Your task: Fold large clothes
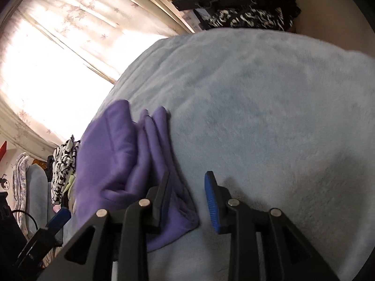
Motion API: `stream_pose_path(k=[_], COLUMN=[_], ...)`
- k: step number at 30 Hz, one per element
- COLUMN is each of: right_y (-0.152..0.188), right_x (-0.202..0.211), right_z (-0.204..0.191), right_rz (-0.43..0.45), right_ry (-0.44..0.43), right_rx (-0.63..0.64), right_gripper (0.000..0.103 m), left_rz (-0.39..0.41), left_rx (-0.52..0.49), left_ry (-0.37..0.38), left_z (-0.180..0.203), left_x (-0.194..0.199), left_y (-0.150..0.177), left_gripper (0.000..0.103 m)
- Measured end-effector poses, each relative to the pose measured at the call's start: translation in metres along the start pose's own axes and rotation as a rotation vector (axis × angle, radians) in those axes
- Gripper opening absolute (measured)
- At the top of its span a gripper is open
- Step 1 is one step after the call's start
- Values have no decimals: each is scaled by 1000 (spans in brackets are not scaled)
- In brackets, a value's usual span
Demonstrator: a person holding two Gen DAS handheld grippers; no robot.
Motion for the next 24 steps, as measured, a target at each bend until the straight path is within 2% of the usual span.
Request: stream_pose_path(k=[3, 5, 7, 9, 10, 13, 16, 21, 24], right_y=[-17, -27, -38, -51, -55, -72, -82, -95, -90], right_x=[7, 6, 1, -12, -19, -56, -95, -148, -168], right_z=[-24, -41, -62, -84, -91, -105, -104, -90, -88], right_rz=[10, 5, -21, -57, -74, -147, -242, -327, -388], right_ry=[-23, -50, -107, -183, -204, -254, -303, -340, -372], right_rx=[60, 94, 122, 145, 154, 169, 124, 81, 77], right_gripper=[29, 30, 38, 59, 64, 66, 66, 66, 66], left_rz=[8, -25, -67, -97, -114, -158, -168, -178, -169], left_rx=[41, 87, 141, 182, 204, 265, 304, 272, 252], left_ry=[-98, -167, -193, -219, -231, -229, -171, -139, -136], left_z=[-35, -64, -95, -125, -139, -165, -174, -175, -175], left_x=[6, 2, -6, -15, -22, -43, -60, -85, -97], left_y=[-10, -12, -12, -14, -14, -14, -21, -26, -28], left_gripper=[81, 80, 80, 80, 80, 79, 79, 82, 90])
Point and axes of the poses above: each gripper's, at about its wrist camera, not at the fingertips, and x roughly against the way its jaws point, z to its right, y to its underside, the point moved 10 cm from there along -x, roughly the way its jaws point, and after that the axes turned 7 degrees about -y, right-handed, at the moved point
